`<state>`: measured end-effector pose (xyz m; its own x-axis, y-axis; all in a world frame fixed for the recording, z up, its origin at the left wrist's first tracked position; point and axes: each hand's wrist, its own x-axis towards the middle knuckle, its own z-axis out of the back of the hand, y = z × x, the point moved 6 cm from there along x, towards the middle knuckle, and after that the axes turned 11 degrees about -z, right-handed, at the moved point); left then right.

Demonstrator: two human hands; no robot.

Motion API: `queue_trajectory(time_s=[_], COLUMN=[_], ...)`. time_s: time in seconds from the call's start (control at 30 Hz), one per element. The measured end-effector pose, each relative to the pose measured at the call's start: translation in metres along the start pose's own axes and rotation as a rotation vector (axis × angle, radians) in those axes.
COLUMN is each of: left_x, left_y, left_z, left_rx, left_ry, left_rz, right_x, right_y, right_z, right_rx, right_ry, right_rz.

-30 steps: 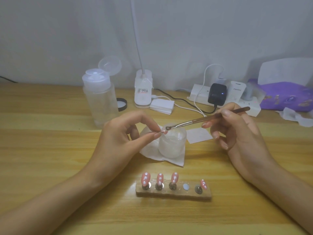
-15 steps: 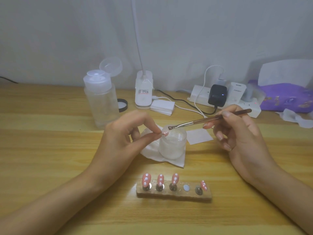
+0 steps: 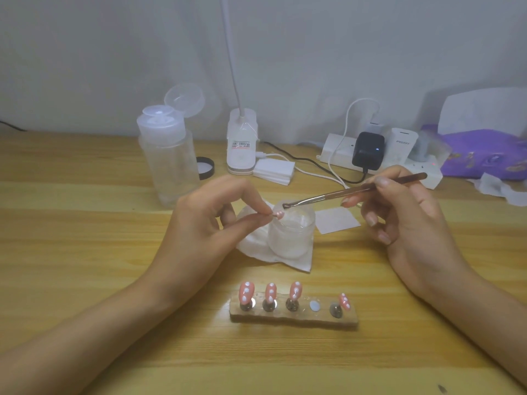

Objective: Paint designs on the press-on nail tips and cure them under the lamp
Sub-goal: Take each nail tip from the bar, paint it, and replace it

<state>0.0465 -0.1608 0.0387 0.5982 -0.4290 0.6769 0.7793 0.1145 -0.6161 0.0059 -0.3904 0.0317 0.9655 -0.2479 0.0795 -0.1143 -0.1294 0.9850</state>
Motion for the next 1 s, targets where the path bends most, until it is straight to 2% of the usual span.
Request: queue_trajectory(time_s=[0.13,0.27,0.4,0.5,0.67,0.77,0.9,1.0], left_x=[0.0000,0.0001,-0.0005,-0.0010,-0.0005,-0.0001,-0.0005,-0.0004], left_y=[0.0008,0.0015,0.0019,0.0029,0.0027,0.0015,-0.0010,-0.0028], left_z=[-0.0003,0.0001,-0.0001,-0.0006,-0.0007,-0.0006,-0.0005,-0.0014], left_rx=[-0.024,-0.018,-0.017,-0.026,-0.036,-0.028,0.003,0.002], left_ry=[-0.005,-0.003,0.001,0.000,-0.008,-0.001,0.016,0.015], left_rz=[0.010,0.017,0.020,0.029,0.046,0.054,0.059,0.066], right_x=[-0.0011,0.0005,-0.0019,-0.0006,-0.0023,-0.0003,-0.0022,-0.0015], right_y=[0.0005,-0.0017,0.0017,-0.0006,0.0023,-0.0003,0.0027,-0.0001], right_z=[-0.0059,0.0007,-0.0067,-0.0008,-0.0070,-0.0002,-0.0045,-0.0008], right_rx=[-0.030,0.004,-0.040,-0.018,-0.030,-0.008,0.003,-0.023], right_ry=[0.080,0.012,0.090,0.019,0.082,0.007,0.062,0.006], right_rz=[0.019,-0.001,0.030,0.010,0.030,0.008,0.037,0.012])
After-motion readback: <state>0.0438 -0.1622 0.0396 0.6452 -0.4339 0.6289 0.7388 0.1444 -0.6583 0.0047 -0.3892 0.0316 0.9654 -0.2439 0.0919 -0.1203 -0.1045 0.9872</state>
